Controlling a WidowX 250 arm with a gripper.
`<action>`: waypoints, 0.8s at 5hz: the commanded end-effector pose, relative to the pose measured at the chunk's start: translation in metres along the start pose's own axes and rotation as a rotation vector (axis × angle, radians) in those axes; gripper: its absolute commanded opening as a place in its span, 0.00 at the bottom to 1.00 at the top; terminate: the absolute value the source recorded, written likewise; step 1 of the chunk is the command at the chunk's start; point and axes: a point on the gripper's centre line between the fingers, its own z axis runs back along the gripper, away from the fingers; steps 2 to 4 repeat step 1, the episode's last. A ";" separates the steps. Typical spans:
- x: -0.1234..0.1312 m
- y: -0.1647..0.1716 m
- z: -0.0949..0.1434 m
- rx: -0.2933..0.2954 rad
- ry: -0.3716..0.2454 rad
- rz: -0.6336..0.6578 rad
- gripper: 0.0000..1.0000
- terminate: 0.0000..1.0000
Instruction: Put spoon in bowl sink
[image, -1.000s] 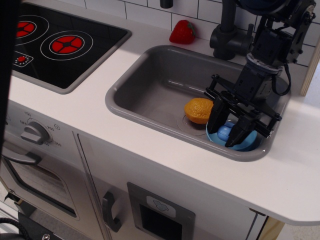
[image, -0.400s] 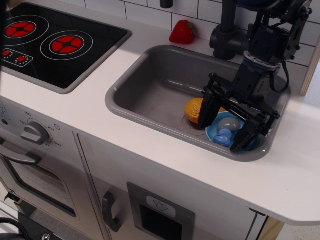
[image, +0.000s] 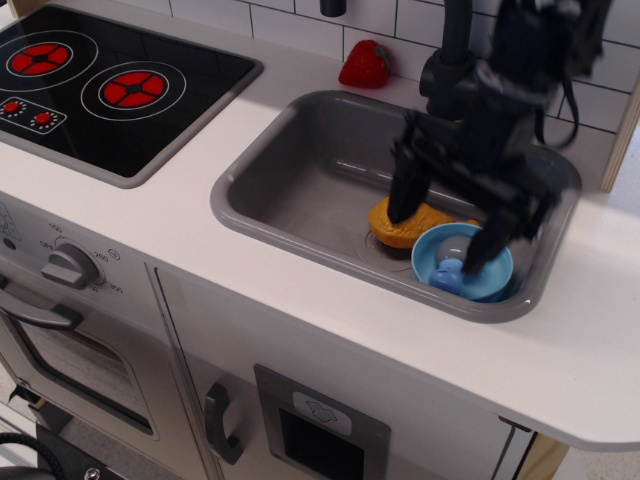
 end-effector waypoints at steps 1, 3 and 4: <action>-0.009 0.028 0.033 0.027 -0.233 0.232 1.00 1.00; -0.009 0.028 0.033 0.027 -0.233 0.232 1.00 1.00; -0.009 0.028 0.033 0.027 -0.233 0.232 1.00 1.00</action>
